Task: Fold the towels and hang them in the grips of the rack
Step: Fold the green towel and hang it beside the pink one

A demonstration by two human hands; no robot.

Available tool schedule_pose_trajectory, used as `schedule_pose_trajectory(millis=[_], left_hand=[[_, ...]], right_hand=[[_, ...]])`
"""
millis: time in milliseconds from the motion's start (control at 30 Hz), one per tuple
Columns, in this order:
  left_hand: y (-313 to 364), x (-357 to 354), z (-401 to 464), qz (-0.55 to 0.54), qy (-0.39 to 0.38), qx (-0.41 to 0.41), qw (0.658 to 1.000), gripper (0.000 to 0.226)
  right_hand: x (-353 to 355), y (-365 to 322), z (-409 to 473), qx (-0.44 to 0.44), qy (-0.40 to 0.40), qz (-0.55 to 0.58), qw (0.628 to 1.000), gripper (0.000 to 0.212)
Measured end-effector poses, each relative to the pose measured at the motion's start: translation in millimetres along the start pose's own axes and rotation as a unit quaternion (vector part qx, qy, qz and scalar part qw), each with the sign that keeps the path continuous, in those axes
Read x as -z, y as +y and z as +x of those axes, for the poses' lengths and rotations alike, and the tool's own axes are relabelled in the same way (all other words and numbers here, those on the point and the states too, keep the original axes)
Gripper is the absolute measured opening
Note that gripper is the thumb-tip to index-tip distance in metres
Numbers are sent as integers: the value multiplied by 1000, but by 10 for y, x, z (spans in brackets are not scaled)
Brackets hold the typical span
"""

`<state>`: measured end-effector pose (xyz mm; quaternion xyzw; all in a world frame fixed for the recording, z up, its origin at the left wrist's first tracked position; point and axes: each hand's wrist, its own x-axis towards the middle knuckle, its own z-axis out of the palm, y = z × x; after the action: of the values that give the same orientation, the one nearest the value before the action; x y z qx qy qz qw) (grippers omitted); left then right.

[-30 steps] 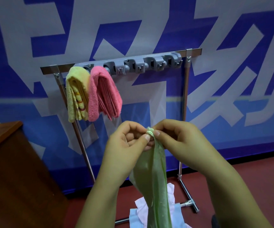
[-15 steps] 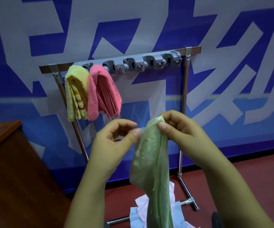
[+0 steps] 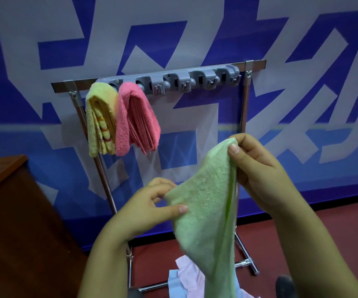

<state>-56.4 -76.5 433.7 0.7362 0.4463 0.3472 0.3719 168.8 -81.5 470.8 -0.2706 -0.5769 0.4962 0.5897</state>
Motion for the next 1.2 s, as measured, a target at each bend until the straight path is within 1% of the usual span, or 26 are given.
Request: schedule_pose_trajectory(millis=[100,167,233,300,367,433,500,567,600,633,700,767,833,900,967,1033,1067,1133,1200], left_hand=[[-14,184,-38,21,61,3,998,39],[75,268,-60,34,107,-32,993,33],[185,328,-66,44,138,-68,987,29],[279,358,-59,40,164,-87,982,20],[324,337,-31,14,195,-93,976,11],[332,277,7,-39,222,-95,970,6],[306,224,43,-84,241,-97,962,17],[291,190,67,-121,249,-90,957,31],[297,180,74,-134,250,-85,955,34],[303,176,80,-141,252,-81,954,33],[348,189,64,-153,257,-73,952,22],[384,241,20,-191,241,-84,948,14],[431,303,-40,-241,197,-102,945,30],[451,342,-68,-291,174,-103,935,44],[432,357,-36,-334,166,-78,924,49],[372,344,31,-367,175,-30,913,57],[331,325,67,-377,181,-4,908,60],[294,256,109,-388,194,51,900,54],[286,152,132,-409,210,69,885,51]], right_hand=[[81,9,21,-1,48,-50,998,13],[111,36,36,0,63,-76,995,12],[119,33,49,5,67,-87,994,13],[114,-16,56,20,65,-92,993,11],[122,-67,63,35,70,-93,993,11],[140,-74,67,37,82,-90,992,13],[156,-46,71,25,96,-89,991,15],[183,-30,76,13,102,-93,990,16],[194,-45,77,12,101,-94,990,15],[206,-72,78,16,97,-91,991,13],[232,-144,68,29,73,-69,995,9],[262,-209,43,37,38,-18,998,15],[260,-262,19,38,0,30,999,20],[236,-283,5,32,-17,60,998,17],[191,-284,16,9,-9,83,996,2],[153,-239,56,-34,13,101,994,12],[137,-206,78,-58,31,105,992,13],[99,-129,118,-104,75,105,986,13],[50,-56,132,-126,112,96,981,16]])
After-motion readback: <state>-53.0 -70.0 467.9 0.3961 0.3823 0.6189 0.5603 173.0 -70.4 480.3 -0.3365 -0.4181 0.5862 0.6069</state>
